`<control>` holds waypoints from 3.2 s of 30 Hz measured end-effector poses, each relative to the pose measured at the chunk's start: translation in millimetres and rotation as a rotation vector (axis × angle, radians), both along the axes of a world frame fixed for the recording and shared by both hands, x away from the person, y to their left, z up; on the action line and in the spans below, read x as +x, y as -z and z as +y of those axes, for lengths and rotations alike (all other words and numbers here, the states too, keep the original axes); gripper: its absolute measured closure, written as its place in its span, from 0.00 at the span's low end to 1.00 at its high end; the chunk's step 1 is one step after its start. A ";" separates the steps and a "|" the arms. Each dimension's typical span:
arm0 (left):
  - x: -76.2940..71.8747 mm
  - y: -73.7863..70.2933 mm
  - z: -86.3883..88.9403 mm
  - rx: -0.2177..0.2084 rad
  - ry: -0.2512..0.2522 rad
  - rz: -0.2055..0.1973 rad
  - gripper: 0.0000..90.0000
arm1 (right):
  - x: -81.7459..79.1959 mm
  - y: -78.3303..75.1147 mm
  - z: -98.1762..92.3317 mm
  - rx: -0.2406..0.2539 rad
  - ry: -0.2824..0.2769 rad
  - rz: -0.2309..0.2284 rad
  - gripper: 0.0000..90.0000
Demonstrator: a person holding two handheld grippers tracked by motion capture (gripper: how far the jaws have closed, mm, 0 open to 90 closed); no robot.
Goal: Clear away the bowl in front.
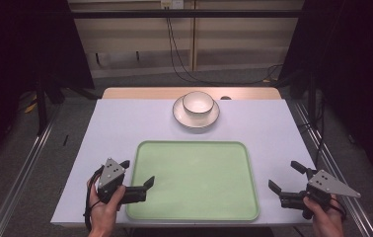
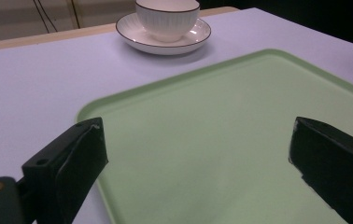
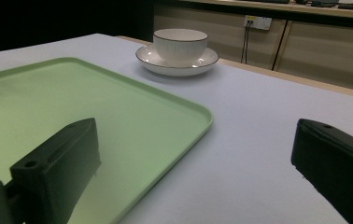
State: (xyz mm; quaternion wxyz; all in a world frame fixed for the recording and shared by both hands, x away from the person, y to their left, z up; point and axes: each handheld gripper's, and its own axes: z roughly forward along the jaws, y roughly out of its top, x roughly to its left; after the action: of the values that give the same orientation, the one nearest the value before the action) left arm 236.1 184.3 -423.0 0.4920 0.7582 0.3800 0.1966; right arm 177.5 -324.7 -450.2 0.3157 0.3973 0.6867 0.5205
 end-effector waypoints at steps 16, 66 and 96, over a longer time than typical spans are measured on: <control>25.5 -6.7 -18.6 0.004 0.053 0.001 0.04 | -0.1 1.2 2.9 0.004 -0.015 0.002 0.01; 133.3 -33.5 -69.5 0.055 0.132 0.000 0.06 | -1.6 0.7 2.8 0.036 -0.043 -0.012 0.01; 197.8 -39.4 -100.2 0.089 0.125 0.053 0.11 | -1.5 1.4 2.0 0.042 -0.041 -0.003 0.01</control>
State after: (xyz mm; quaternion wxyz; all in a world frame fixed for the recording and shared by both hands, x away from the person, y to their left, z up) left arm 433.8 84.1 -383.7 0.4591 0.8064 0.3358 0.1620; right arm 176.0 -322.8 -451.6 0.2977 0.3891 0.6829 0.5418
